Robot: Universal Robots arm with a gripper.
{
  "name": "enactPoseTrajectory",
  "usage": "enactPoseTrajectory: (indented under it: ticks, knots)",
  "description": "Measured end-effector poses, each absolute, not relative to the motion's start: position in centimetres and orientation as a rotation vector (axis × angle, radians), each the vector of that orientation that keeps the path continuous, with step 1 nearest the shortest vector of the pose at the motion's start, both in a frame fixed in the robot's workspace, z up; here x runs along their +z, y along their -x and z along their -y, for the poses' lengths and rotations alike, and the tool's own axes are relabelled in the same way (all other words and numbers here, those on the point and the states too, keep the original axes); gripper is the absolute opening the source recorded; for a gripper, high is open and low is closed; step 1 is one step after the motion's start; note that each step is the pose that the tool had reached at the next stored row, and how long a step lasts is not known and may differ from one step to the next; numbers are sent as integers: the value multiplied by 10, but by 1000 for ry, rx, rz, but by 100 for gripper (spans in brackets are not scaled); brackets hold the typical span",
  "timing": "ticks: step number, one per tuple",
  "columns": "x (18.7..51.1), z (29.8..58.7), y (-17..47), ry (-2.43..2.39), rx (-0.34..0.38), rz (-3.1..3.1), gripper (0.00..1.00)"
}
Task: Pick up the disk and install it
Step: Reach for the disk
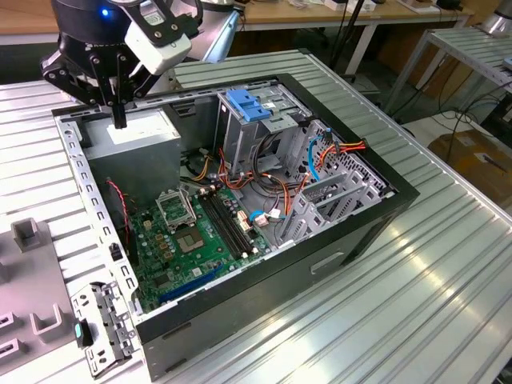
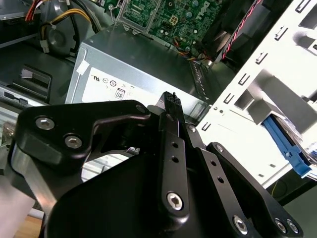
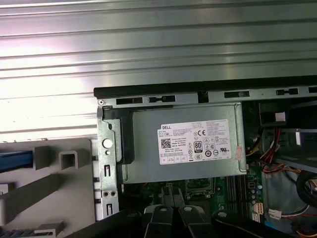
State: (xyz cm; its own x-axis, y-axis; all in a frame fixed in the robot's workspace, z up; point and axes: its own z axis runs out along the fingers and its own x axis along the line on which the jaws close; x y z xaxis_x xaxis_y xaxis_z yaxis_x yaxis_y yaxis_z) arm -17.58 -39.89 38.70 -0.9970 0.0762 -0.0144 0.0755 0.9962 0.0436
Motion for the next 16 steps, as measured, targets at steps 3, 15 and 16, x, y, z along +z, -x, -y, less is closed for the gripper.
enactPoseTrajectory:
  ticks: [3, 15, 16]
  knots:
    - [387, 399, 177, -119, 67, -3123, 11]
    - [387, 399, 188, -119, 67, -3123, 11]
    - [387, 399, 189, -119, 67, -3123, 11]
